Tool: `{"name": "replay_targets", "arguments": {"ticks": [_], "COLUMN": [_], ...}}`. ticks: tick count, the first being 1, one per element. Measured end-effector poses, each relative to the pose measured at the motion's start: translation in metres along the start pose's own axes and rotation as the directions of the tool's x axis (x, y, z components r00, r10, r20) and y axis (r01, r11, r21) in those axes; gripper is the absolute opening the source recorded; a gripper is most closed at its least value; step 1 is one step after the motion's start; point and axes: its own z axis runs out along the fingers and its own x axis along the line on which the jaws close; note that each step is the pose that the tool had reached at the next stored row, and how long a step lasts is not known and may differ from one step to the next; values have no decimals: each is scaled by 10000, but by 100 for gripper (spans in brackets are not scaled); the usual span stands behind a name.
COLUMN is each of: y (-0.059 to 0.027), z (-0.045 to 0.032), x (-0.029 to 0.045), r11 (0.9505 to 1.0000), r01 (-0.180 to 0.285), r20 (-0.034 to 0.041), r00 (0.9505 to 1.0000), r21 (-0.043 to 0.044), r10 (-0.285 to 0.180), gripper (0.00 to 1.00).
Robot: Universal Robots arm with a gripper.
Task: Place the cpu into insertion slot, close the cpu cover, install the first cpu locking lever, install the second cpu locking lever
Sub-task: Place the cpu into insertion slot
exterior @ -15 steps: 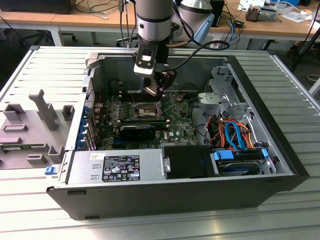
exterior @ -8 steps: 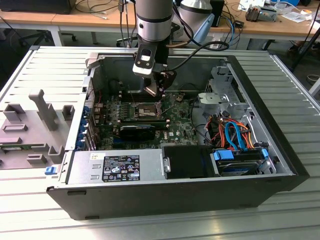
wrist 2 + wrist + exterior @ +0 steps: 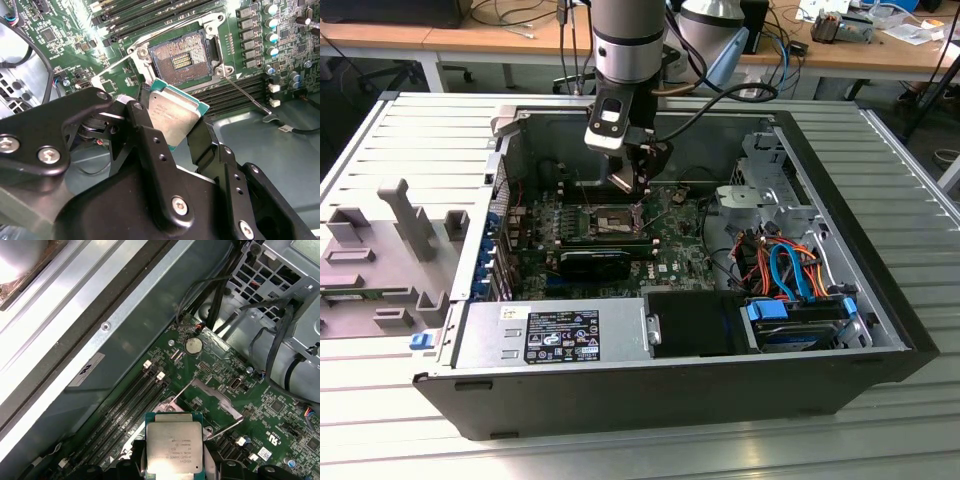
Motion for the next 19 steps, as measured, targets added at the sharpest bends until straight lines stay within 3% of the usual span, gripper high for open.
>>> {"name": "replay_targets", "arguments": {"ticks": [19], "y": [0], "z": [4], "x": [0], "r11": [9996], "r01": [-287], "r20": [25], "r00": [9996], "r21": [-2], "r10": [287], "gripper": [54]}}
